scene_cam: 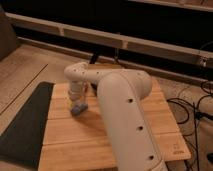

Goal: Wipe the white sponge on the table

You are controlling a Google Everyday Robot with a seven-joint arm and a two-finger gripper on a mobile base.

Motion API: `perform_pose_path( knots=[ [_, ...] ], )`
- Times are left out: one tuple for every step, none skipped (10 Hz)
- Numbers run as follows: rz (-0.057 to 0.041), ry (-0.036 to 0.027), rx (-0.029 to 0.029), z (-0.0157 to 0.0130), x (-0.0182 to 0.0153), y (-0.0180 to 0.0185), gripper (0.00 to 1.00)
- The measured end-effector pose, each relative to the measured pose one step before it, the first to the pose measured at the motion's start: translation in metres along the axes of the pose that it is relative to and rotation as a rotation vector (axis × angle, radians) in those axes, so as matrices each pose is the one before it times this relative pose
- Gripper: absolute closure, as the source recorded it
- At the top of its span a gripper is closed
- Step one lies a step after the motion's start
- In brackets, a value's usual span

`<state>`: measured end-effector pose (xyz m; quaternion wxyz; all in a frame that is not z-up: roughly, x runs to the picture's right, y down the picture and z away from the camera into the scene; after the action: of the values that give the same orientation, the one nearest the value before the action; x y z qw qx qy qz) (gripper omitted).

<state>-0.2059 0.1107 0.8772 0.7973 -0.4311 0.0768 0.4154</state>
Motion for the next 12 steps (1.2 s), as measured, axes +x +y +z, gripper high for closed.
perform_pose_path(
  knots=[
    [-0.02344,-0.01637,-0.04187,-0.00303,0.00044,0.02124,1.00],
    [-0.01766,-0.00836,-0.02615,-0.00129,0.00124,0.01385,1.00],
    [-0.01728,-0.00429,-0.02457,-0.00057,0.00358,0.01255,1.00],
    [-0.01002,0.00553,-0.02068,0.00114,0.00725,0.00895,1.00],
    [0.00459,0.01236,-0.01559,0.00333,0.01041,0.00242,1.00],
    [0.01236,0.01848,-0.00215,0.00210,0.01042,-0.00357,1.00],
    [0.02833,0.02359,0.00650,0.00219,0.01233,-0.00863,1.00],
    [0.03934,0.02063,0.01891,0.00028,0.01095,-0.01594,1.00],
    [0.03939,0.01602,0.02441,-0.00121,0.00746,-0.01875,1.00],
    [0.03275,0.00519,0.02186,-0.00262,0.00171,-0.01683,1.00],
    [0.03791,0.00647,0.03594,-0.00505,-0.00175,-0.02441,1.00],
    [0.01573,0.00094,0.01769,-0.00236,-0.00301,-0.01241,1.00]
  ],
)
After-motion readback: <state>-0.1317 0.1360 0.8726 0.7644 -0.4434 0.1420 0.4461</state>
